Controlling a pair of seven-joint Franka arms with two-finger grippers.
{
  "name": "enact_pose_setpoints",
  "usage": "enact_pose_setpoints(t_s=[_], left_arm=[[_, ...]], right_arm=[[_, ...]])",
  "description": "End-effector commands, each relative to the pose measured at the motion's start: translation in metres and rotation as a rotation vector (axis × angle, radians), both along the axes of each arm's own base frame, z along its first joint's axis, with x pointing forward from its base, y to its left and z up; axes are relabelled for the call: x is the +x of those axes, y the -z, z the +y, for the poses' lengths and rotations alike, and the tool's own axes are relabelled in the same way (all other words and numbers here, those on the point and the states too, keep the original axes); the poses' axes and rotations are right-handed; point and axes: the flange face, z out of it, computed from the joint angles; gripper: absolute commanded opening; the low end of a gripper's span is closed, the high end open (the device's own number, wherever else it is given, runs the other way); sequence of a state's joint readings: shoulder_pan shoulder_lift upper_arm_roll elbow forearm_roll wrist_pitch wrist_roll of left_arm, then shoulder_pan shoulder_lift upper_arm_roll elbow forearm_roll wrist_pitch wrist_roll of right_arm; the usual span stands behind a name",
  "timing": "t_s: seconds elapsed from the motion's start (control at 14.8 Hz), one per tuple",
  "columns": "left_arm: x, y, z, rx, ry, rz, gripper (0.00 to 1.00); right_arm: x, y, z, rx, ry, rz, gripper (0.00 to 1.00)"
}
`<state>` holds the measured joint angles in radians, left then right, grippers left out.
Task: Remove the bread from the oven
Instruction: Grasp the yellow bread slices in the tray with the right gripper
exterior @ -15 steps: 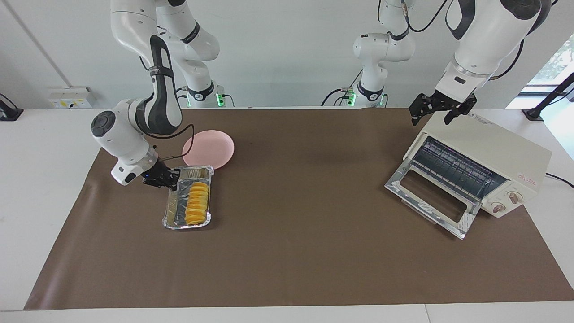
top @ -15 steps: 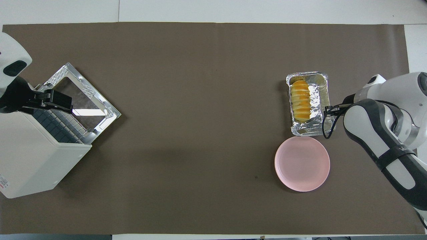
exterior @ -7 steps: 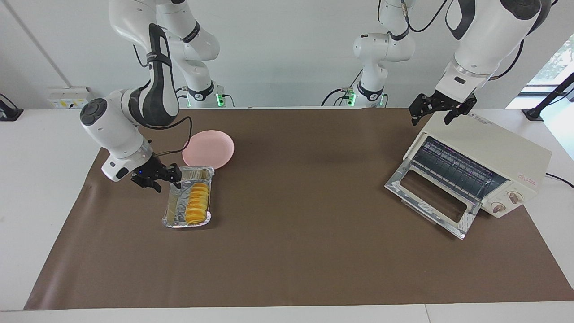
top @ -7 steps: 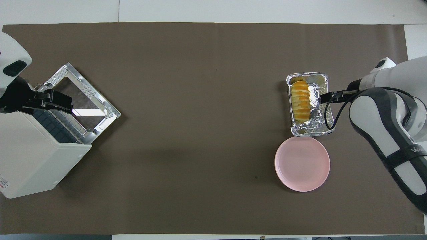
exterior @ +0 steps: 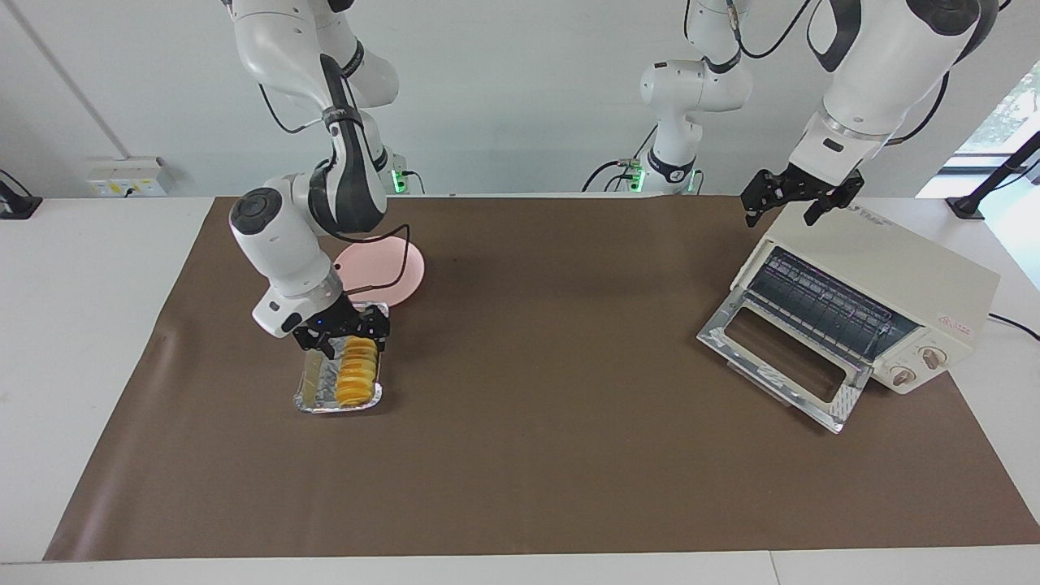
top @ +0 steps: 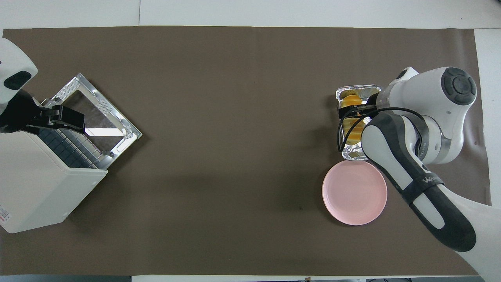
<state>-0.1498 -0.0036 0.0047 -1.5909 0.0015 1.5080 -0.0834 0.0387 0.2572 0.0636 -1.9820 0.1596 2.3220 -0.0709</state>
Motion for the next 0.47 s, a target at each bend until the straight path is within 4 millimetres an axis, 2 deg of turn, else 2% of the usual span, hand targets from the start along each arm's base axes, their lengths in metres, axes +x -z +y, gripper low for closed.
enact_pose_setpoints(t_s=[0.0, 0.2, 0.41], left_arm=[[-0.003, -0.006, 0.002, -0.019, -0.001, -0.012, 1.00], [-0.002, -0.005, 0.002, -0.019, -0.001, -0.011, 1.00], [-0.002, -0.005, 0.002, -0.019, -0.001, -0.011, 1.00]], right_arm=[[0.001, 0.001, -0.015, -0.014, 0.007, -0.001, 1.00], [0.001, 0.003, -0.030, -0.014, 0.032, 0.003, 1.00], [-0.002, 0.012, -0.024, -0.014, 0.032, 0.004, 0.99]])
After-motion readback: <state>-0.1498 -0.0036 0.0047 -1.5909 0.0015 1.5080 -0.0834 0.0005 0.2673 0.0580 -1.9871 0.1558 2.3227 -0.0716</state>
